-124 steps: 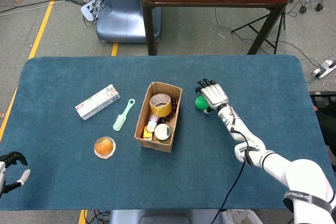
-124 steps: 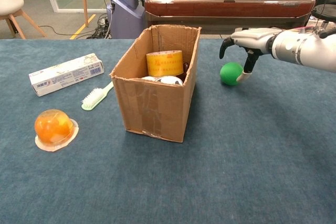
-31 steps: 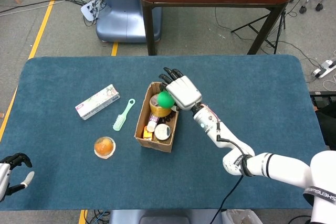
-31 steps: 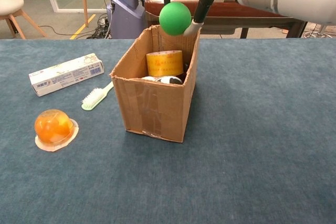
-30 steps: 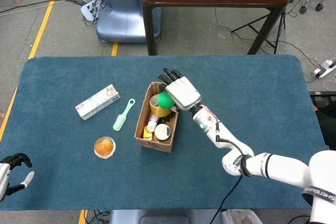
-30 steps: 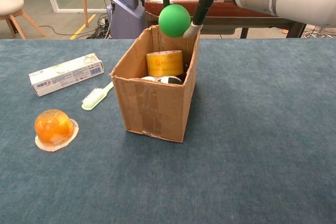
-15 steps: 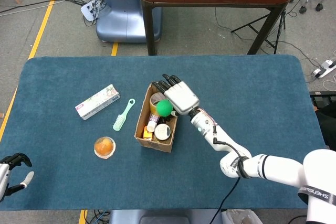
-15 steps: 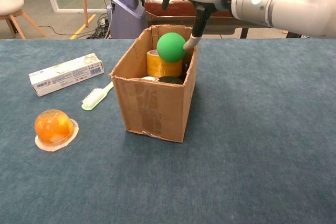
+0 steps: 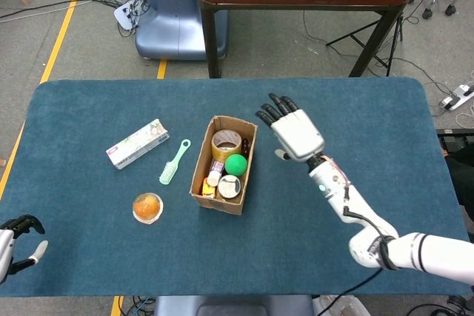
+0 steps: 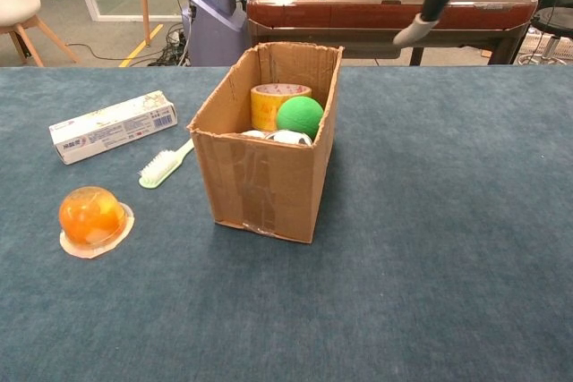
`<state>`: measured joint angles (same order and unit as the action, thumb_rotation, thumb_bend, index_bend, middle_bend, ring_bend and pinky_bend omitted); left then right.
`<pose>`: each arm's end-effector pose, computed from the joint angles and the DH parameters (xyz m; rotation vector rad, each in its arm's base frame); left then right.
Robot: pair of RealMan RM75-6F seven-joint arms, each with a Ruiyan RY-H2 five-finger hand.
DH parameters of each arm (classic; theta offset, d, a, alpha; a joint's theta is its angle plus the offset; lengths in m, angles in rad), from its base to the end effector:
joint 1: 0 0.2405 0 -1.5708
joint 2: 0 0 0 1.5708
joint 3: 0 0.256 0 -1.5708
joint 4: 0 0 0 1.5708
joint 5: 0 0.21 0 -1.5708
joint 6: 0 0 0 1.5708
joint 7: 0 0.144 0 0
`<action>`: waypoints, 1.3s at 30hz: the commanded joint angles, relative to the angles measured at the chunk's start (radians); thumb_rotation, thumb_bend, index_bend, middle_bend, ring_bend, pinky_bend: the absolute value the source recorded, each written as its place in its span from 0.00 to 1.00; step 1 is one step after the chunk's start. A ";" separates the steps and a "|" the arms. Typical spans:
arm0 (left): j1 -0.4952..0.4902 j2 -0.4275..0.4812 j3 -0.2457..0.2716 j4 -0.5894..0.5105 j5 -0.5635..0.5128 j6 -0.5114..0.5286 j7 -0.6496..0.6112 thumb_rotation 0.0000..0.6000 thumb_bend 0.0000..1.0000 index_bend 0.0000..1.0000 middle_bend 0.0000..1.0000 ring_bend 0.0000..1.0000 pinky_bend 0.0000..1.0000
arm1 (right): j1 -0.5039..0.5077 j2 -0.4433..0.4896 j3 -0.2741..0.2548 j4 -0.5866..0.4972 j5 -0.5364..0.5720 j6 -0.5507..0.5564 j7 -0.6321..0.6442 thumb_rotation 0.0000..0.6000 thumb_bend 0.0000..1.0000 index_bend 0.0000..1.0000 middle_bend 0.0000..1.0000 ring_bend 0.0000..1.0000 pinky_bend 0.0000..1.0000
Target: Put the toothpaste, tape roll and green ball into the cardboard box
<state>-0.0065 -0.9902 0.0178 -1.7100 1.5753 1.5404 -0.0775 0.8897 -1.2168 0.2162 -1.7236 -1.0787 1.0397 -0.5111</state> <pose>-0.3055 0.1421 0.1847 -1.3899 -0.9701 -0.9117 -0.0853 -0.3733 0.0921 1.8631 -0.5298 0.9621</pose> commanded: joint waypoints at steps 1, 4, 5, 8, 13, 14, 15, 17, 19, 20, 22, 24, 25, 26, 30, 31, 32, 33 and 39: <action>0.000 -0.003 -0.001 0.003 0.006 0.005 0.000 1.00 0.27 0.52 0.44 0.45 0.65 | -0.080 0.106 -0.049 -0.087 -0.004 0.061 -0.042 1.00 0.03 0.30 0.19 0.00 0.14; 0.000 -0.008 -0.001 0.006 0.013 0.012 0.001 1.00 0.27 0.52 0.44 0.45 0.65 | -0.142 0.162 -0.081 -0.124 -0.008 0.109 -0.046 1.00 0.03 0.31 0.19 0.00 0.14; 0.000 -0.009 -0.002 0.007 0.013 0.013 0.001 1.00 0.27 0.52 0.44 0.45 0.65 | -0.161 0.176 -0.091 -0.134 -0.009 0.123 -0.045 1.00 0.03 0.31 0.19 0.00 0.14; -0.002 -0.017 -0.006 0.016 0.020 0.021 -0.010 1.00 0.27 0.52 0.44 0.46 0.65 | -0.231 0.218 -0.127 -0.165 -0.017 0.176 -0.034 1.00 0.03 0.31 0.19 0.00 0.14; -0.004 -0.044 -0.016 0.053 0.043 0.051 -0.042 1.00 0.27 0.46 0.45 0.46 0.65 | -0.332 0.251 -0.169 -0.215 -0.041 0.271 -0.026 1.00 0.03 0.31 0.19 0.00 0.14; -0.005 -0.048 -0.017 0.058 0.045 0.053 -0.044 1.00 0.27 0.44 0.45 0.46 0.65 | -0.352 0.251 -0.175 -0.220 -0.052 0.293 -0.021 1.00 0.03 0.31 0.19 0.00 0.14; -0.006 -0.052 -0.017 0.063 0.045 0.051 -0.046 1.00 0.27 0.42 0.45 0.46 0.65 | -0.378 0.247 -0.185 -0.223 -0.071 0.321 -0.009 1.00 0.03 0.31 0.19 0.00 0.14; -0.008 -0.056 -0.016 0.068 0.042 0.046 -0.045 1.00 0.27 0.38 0.45 0.46 0.65 | -0.419 0.237 -0.200 -0.218 -0.102 0.361 0.018 1.00 0.03 0.31 0.19 0.00 0.14; -0.012 -0.063 -0.017 0.075 0.041 0.041 -0.048 1.00 0.27 0.35 0.45 0.46 0.65 | -0.467 0.224 -0.219 -0.207 -0.134 0.398 0.058 1.00 0.03 0.31 0.19 0.00 0.14; -0.014 -0.067 -0.019 0.081 0.044 0.042 -0.052 1.00 0.27 0.35 0.45 0.46 0.65 | -0.487 0.219 -0.226 -0.201 -0.146 0.413 0.079 1.00 0.03 0.31 0.19 0.00 0.14; -0.017 -0.082 -0.022 0.099 0.054 0.051 -0.067 1.00 0.27 0.35 0.45 0.45 0.65 | -0.531 0.208 -0.236 -0.180 -0.171 0.449 0.132 1.00 0.03 0.31 0.19 0.00 0.14; -0.020 -0.097 -0.025 0.120 0.063 0.062 -0.079 1.00 0.27 0.35 0.44 0.45 0.65 | -0.572 0.193 -0.241 -0.150 -0.191 0.485 0.173 1.00 0.03 0.31 0.19 0.00 0.14; -0.021 -0.104 -0.026 0.129 0.065 0.064 -0.083 1.00 0.27 0.35 0.44 0.45 0.65 | -0.587 0.187 -0.243 -0.137 -0.198 0.496 0.188 1.00 0.03 0.31 0.19 0.00 0.14; -0.022 -0.109 -0.028 0.136 0.065 0.064 -0.084 1.00 0.27 0.34 0.44 0.44 0.63 | -0.600 0.182 -0.245 -0.125 -0.205 0.505 0.204 1.00 0.03 0.31 0.19 0.00 0.14; -0.028 -0.118 -0.028 0.151 0.054 0.051 -0.082 1.00 0.27 0.34 0.44 0.40 0.55 | -0.647 0.166 -0.251 -0.074 -0.235 0.522 0.270 1.00 0.03 0.31 0.19 0.00 0.14; -0.029 -0.118 -0.028 0.151 0.049 0.047 -0.081 1.00 0.27 0.34 0.44 0.39 0.54 | -0.655 0.165 -0.252 -0.066 -0.241 0.524 0.282 1.00 0.03 0.31 0.19 0.00 0.14; -0.030 -0.118 -0.029 0.150 0.043 0.041 -0.080 1.00 0.27 0.33 0.44 0.39 0.54 | -0.664 0.162 -0.251 -0.055 -0.248 0.527 0.296 1.00 0.03 0.31 0.19 0.00 0.14; -0.031 -0.118 -0.029 0.149 0.039 0.037 -0.079 1.00 0.27 0.33 0.44 0.39 0.54 | -0.670 0.161 -0.249 -0.048 -0.254 0.529 0.307 1.00 0.03 0.31 0.19 0.00 0.14; -0.038 -0.119 -0.028 0.144 0.032 0.022 -0.065 1.00 0.27 0.34 0.43 0.39 0.54 | -0.704 0.155 -0.242 -0.003 -0.292 0.531 0.379 1.00 0.03 0.31 0.19 0.00 0.14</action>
<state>-0.0439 -1.1089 -0.0102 -1.5651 1.6071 1.5628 -0.1432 0.1952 -1.0624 -0.0278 -1.7330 -1.3590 1.5728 -0.1444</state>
